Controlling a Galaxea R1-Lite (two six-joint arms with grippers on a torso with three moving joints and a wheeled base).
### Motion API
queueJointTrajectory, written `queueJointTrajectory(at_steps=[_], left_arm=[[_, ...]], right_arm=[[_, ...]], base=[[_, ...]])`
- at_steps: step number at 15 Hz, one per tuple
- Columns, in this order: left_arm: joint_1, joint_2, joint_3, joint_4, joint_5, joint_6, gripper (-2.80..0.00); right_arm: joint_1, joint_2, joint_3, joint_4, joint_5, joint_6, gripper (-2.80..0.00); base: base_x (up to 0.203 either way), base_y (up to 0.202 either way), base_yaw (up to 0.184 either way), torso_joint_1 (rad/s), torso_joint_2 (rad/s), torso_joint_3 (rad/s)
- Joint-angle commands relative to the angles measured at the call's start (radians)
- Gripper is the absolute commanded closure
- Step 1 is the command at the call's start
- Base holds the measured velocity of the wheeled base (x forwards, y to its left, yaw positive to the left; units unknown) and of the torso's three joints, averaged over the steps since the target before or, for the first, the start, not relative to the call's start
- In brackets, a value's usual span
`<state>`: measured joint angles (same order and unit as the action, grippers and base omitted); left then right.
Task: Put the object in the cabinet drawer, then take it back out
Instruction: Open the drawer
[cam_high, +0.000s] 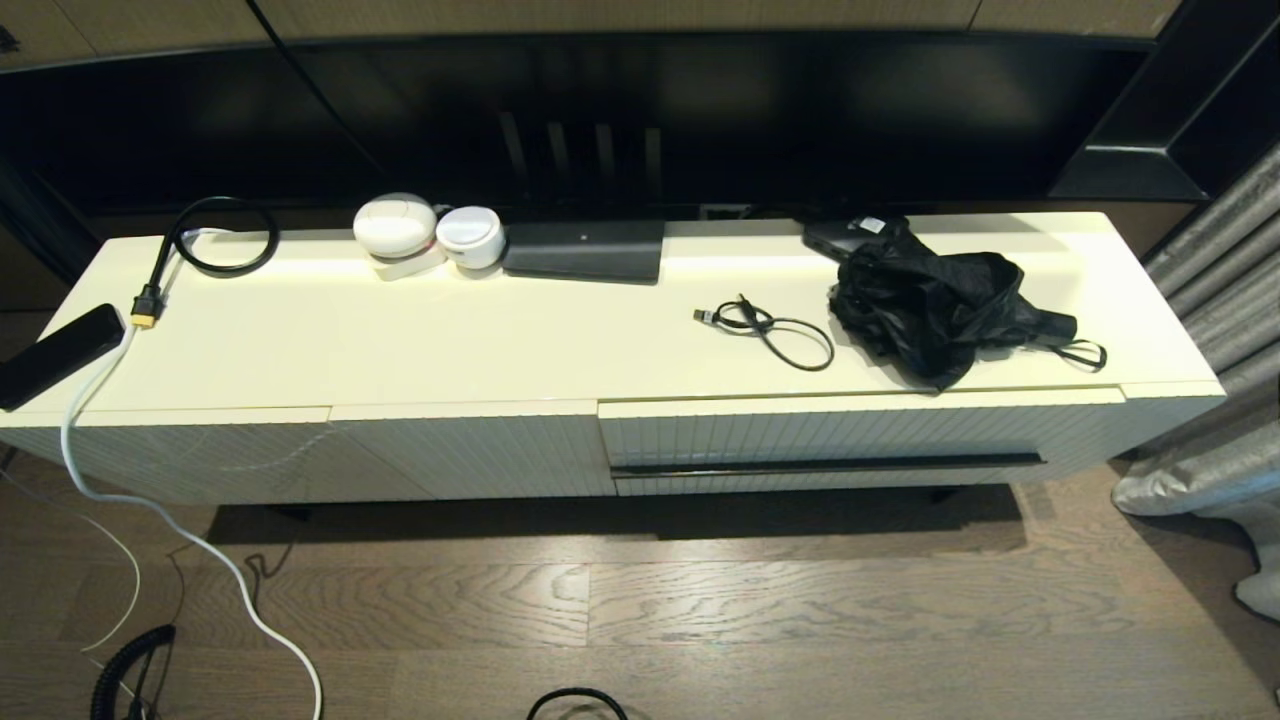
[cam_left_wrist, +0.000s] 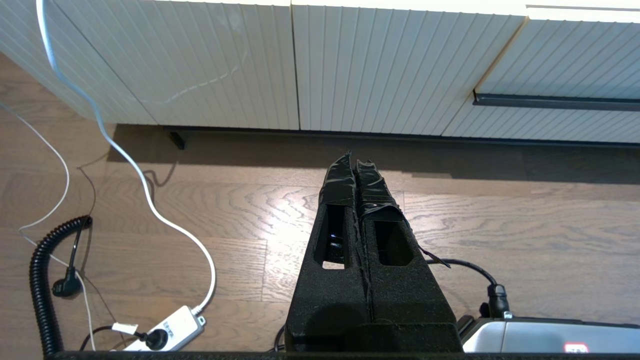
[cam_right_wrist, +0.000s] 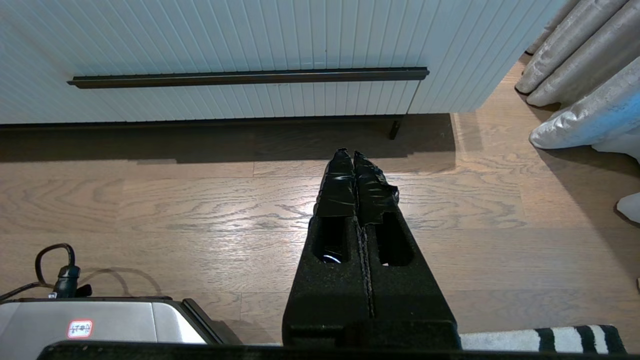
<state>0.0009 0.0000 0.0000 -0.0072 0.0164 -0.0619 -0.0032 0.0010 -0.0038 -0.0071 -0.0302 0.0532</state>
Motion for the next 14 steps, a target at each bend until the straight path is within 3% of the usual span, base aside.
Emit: queueJointTrajectory(at_steps=[1,14], left_arm=[[-0.001,0.000,0.000,0.000,0.000,-0.001,0.00],[0.001,0.000,0.000,0.000,0.000,-0.001,0.00]], right_arm=[[0.000,0.001,0.001,-0.002,0.000,-0.001,0.00],[0.000,-0.004,-0.008,0.016,-0.008,-0.010,0.00]], base=[[0.000,0.000,0.000,0.000,0.00,0.000],[0.000,0.000,0.000,0.000,0.00,0.000]])
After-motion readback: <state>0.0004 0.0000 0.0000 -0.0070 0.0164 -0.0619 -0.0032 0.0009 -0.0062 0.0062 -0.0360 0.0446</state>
